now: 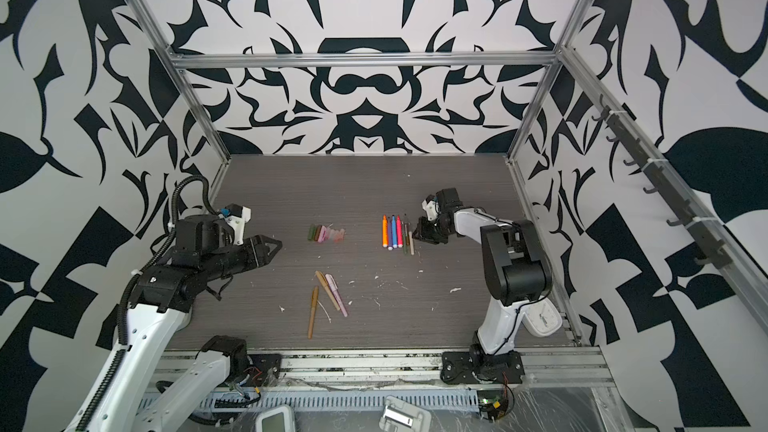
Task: Open the pen caps
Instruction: 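Carry the uncapped cream pen to the uncapped marker group while the left arm withdraws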
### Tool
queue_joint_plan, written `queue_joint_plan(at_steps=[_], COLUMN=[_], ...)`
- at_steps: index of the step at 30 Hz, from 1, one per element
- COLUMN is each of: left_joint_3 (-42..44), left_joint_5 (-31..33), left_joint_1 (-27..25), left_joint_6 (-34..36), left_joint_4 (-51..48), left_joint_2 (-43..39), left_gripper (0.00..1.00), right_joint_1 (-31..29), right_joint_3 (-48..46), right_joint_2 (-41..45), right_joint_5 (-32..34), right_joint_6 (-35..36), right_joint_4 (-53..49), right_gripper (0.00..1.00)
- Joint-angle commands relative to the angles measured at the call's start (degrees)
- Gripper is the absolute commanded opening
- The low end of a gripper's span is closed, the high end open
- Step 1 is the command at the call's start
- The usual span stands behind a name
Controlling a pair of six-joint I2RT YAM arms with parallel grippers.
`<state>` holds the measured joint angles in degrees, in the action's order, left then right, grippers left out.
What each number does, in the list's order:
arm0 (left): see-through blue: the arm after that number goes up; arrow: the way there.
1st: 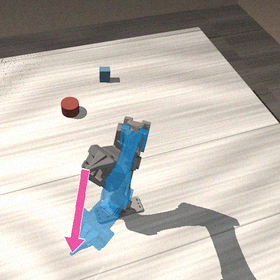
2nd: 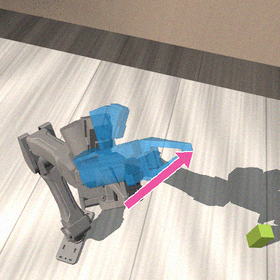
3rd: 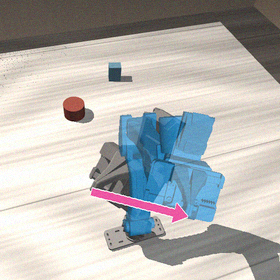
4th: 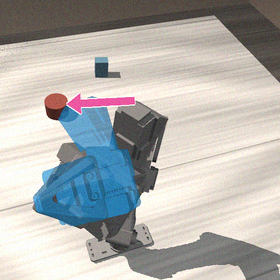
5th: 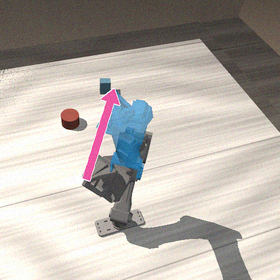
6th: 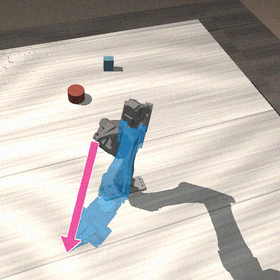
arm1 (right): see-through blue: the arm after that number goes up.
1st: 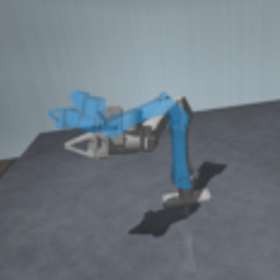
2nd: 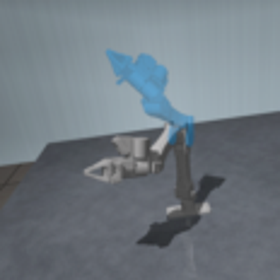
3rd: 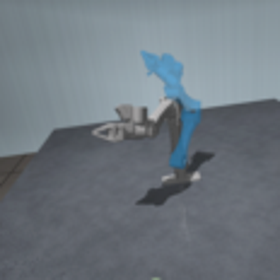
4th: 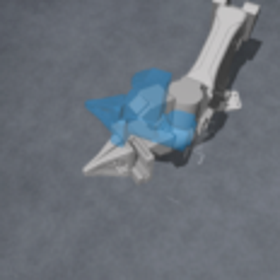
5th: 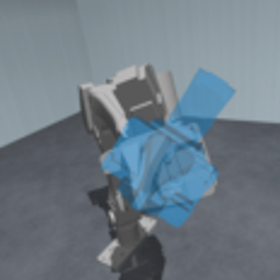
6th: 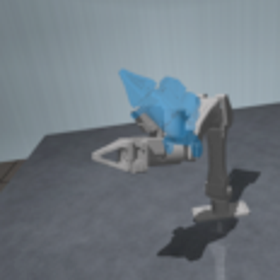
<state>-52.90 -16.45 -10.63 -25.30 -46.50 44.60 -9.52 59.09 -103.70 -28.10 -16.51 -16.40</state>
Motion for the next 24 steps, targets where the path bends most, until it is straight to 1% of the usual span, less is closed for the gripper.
queue_joint_plan(at_steps=[1, 7, 17, 24], left_joint_3=[0.7, 0.7, 0.7, 0.8], left_joint_5=[0.3, 0.4, 0.5, 0.6], left_joint_1=[0.1, 0.1, 0.1, 0.1], left_joint_6=[-0.1, -0.1, -0.1, -0.2], left_joint_4=[-0.4, -0.4, -0.4, -0.4], left_joint_2=[0.1, 0.4, 0.7, 0.7], left_gripper=[0.48, 0.48, 0.48, 0.48], right_joint_1=[-0.1, -0.2, -0.1, -0.2], right_joint_3=[1.5, 1.8, 3.6, 6.4], right_joint_2=[-0.7, -2.3, -4.4, -5.7], right_joint_5=[-2.2, -2.8, -0.5, 0.7], right_joint_6=[-0.1, 0.0, -1.2, -1.2], right_joint_4=[0.0, 0.1, -0.9, -2.0], right_gripper=[0.27, 0.28, 0.18, 0.17])
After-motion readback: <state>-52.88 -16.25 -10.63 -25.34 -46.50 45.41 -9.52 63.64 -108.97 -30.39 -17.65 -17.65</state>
